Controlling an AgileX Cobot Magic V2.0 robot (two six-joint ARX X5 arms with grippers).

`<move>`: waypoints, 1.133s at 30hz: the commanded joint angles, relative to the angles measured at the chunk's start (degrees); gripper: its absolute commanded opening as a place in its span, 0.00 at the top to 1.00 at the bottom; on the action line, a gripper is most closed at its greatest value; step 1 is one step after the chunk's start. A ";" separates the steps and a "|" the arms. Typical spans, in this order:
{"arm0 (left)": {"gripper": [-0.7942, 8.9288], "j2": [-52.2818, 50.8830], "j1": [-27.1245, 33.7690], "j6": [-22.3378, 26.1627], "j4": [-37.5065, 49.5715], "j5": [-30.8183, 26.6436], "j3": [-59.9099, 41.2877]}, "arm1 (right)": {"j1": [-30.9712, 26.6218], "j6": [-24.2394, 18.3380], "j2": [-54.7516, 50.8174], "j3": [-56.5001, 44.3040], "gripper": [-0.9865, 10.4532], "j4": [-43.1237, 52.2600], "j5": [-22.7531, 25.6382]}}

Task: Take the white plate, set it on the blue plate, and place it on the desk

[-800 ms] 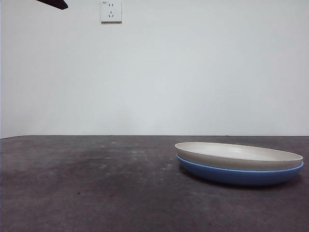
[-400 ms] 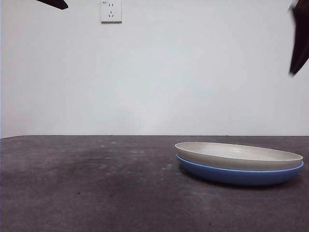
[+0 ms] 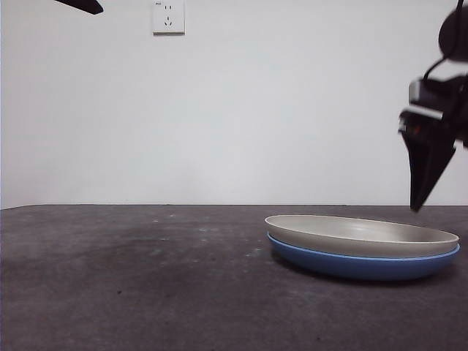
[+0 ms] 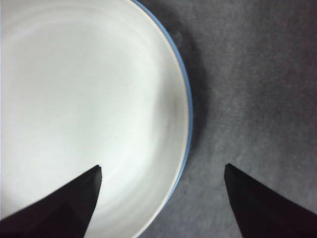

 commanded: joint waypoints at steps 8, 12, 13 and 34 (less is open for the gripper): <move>0.66 0.31 -0.33 1.09 0.44 0.28 0.74 | -0.72 -0.83 6.19 1.01 0.69 4.35 -0.02; 0.66 0.31 -0.31 1.09 0.44 0.28 0.74 | -0.72 -0.81 7.15 1.01 0.73 5.64 -0.02; 0.66 0.31 -0.33 1.09 0.44 0.28 0.74 | -0.72 -0.79 7.50 1.01 0.74 5.79 -0.07; 0.66 0.31 -0.33 1.09 0.39 0.28 0.74 | -1.86 0.72 5.55 1.01 0.90 6.80 -0.33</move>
